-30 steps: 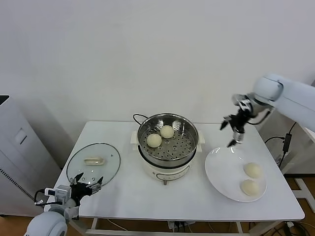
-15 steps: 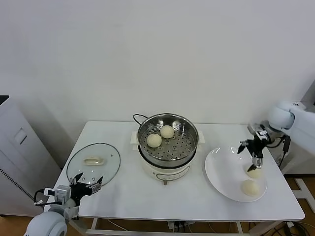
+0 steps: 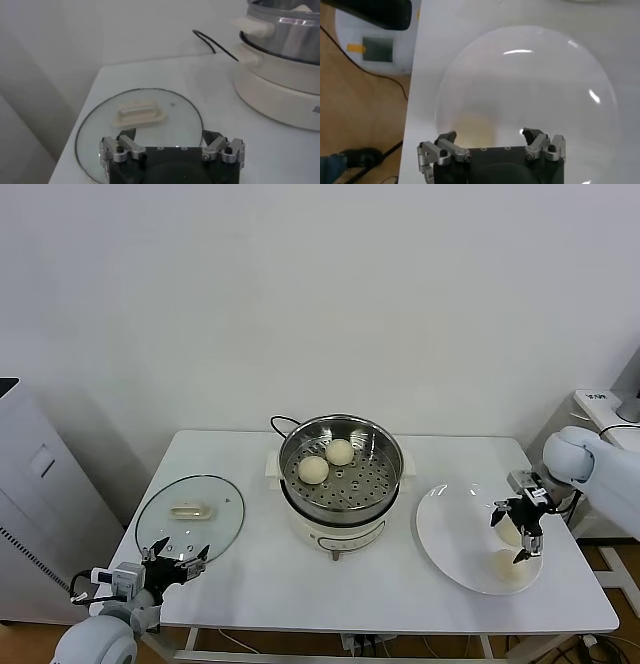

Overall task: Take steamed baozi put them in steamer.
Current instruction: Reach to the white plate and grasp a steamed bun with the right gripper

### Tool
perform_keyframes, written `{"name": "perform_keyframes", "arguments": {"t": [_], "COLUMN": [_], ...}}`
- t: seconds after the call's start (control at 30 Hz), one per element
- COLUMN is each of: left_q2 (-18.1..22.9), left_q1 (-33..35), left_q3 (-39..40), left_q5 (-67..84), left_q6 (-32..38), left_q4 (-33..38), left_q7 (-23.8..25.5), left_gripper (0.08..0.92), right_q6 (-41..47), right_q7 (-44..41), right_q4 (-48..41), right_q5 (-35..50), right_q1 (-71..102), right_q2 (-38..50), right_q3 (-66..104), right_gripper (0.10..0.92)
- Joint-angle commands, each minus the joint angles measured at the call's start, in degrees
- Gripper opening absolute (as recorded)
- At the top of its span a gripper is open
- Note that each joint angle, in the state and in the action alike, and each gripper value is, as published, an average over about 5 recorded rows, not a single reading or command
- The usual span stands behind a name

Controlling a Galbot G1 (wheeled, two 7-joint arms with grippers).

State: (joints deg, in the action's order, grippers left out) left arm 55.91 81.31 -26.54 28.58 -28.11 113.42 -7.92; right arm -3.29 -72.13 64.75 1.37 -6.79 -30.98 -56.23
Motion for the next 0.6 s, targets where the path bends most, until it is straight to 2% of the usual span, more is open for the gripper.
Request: {"name": "perform_keyframes", "arguments": {"t": [0.03,0.3,0.6], "left_q2": [0.0,0.1,0.0], "left_q1": [0.0,0.0,0.0], "left_q3": [0.1,0.2,0.2], "left_q5": [-0.1,-0.3,-0.3], "left_q6": [-0.1,-0.1,-0.1], "left_q4": [-0.1,-0.1,-0.1], "left_q7": [0.0,0.0,0.0], "left_gripper": [0.823,0.823,0.823], "right_q6": [-1.1,-0.9,-0.1], "right_q7": [0.0,0.7,0.5], "right_q4": [-0.6,-1.6,-2.8], "right_q5": [-5.2,-6.6,-6.8], "right_q1": [6.6,9.7,10.3], "right_q2": [0.4,-0.9,-2.3], "right_q3": [5.6,8.3,9.1], "right_gripper": [0.823,0.808,0.632]}}
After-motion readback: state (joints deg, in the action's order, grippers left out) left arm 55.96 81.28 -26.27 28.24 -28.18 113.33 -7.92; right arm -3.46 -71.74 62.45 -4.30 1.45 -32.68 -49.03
